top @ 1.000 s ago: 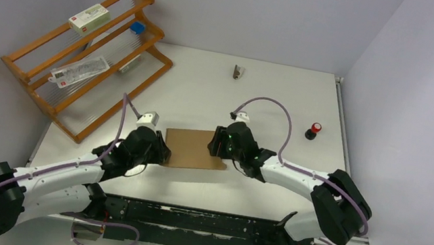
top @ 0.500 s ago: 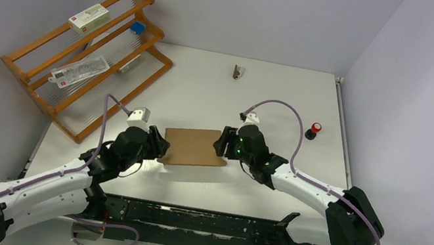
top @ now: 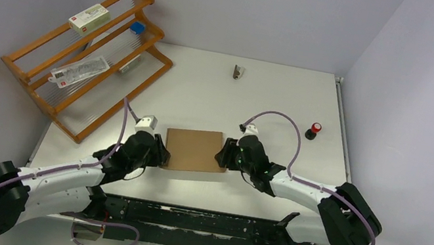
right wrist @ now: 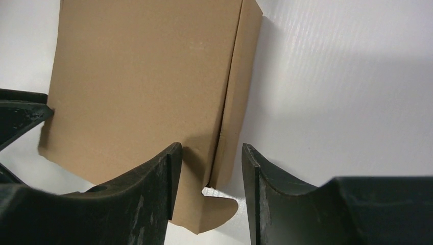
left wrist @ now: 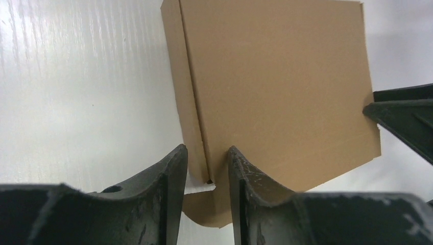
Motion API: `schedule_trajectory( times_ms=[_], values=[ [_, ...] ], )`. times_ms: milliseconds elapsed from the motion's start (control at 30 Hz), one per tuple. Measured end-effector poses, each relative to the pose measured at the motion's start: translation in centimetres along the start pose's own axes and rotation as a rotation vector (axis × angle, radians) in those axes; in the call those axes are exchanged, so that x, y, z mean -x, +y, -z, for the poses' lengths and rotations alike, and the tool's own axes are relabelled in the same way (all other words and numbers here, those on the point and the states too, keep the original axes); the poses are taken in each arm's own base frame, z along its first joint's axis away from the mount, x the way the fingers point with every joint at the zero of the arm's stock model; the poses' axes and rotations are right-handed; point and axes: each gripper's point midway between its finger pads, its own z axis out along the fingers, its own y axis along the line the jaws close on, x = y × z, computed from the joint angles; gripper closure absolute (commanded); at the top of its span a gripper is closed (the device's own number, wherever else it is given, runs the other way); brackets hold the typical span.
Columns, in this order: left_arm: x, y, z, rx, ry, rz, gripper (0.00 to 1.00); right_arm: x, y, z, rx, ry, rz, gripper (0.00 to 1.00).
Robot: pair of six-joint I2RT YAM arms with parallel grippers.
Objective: Fold the paper box
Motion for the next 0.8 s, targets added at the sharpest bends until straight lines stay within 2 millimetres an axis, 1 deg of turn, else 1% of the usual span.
schedule_trajectory(
  times_ms=[133, 200, 333, 467, 500, 600, 700, 733, 800],
  values=[
    [-1.1, 0.5, -0.3, -0.001, 0.023, -0.001, 0.62, -0.6, 0.0, -0.2, 0.019, 0.005, -0.013, 0.61],
    [-1.2, 0.5, -0.3, -0.006, 0.024, 0.001, 0.64, -0.7, 0.1, -0.3, 0.030, 0.002, -0.019, 0.63],
    [-1.4, 0.5, -0.5, -0.009, 0.028, 0.001, 0.63, -0.8, 0.2, -0.7, 0.041, -0.006, -0.031, 0.67],
    [-1.4, 0.4, -0.8, -0.011, 0.025, 0.002, 0.60, -0.5, 0.1, -1.4, 0.050, -0.027, -0.055, 0.80],
    [-1.4, 0.4, -0.8, -0.011, 0.024, 0.002, 0.59, -0.4, 0.0, -1.5, 0.052, -0.035, -0.063, 0.81],
    [-1.3, 0.4, -0.9, -0.011, 0.021, 0.004, 0.57, -0.2, -0.1, -1.9, 0.062, -0.056, -0.086, 0.82],
    [-1.4, 0.5, -0.8, -0.016, 0.016, 0.009, 0.58, -0.2, 0.1, -1.9, 0.077, -0.064, -0.096, 0.81],
    [-1.4, 0.5, -0.7, -0.019, 0.014, 0.011, 0.58, -0.3, 0.1, -1.8, 0.083, -0.064, -0.099, 0.81],
    [-1.4, 0.6, -0.5, -0.021, 0.011, 0.012, 0.61, -0.4, 0.2, -1.7, 0.095, -0.062, -0.105, 0.76]
  ],
)
